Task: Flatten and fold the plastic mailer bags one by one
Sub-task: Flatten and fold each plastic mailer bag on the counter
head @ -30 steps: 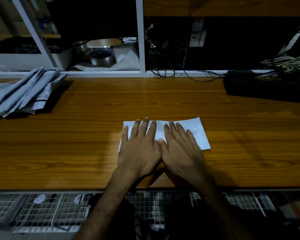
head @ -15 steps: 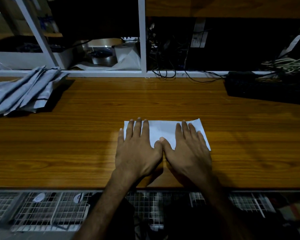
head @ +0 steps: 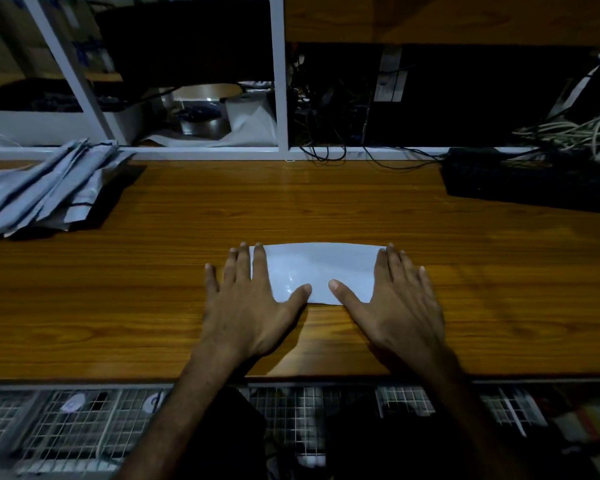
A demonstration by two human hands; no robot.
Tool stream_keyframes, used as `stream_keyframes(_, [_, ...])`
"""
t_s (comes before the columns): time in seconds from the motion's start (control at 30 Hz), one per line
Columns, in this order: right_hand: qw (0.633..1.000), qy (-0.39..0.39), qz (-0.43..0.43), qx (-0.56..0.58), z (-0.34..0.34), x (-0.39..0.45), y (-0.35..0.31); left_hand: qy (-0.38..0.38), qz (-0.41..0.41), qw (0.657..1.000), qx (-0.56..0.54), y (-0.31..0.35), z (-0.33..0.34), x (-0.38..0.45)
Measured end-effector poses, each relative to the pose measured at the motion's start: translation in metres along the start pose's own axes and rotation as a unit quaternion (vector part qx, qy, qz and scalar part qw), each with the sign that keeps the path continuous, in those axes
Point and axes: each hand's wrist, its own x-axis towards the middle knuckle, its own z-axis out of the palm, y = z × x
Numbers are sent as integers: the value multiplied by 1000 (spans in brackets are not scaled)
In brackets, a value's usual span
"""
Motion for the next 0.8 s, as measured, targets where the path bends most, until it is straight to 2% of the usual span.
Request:
stream_keyframes(0.23, [1000, 1, -3, -20, -4, 5, 27, -29, 5, 1000, 12, -27, -10, -3])
stream_keyframes(0.43, [999, -6, -39, -18, -12, 8, 47, -33, 12, 999, 17, -48, -14, -6])
stream_keyframes(0.63, [999, 12, -33, 13, -16, 8, 57, -13, 18, 1000, 0, -55, -18, -16])
stream_keyframes(0.8, [998, 39, -22, 54, -23, 6, 51, 44, 30, 999, -9, -55, -23, -18])
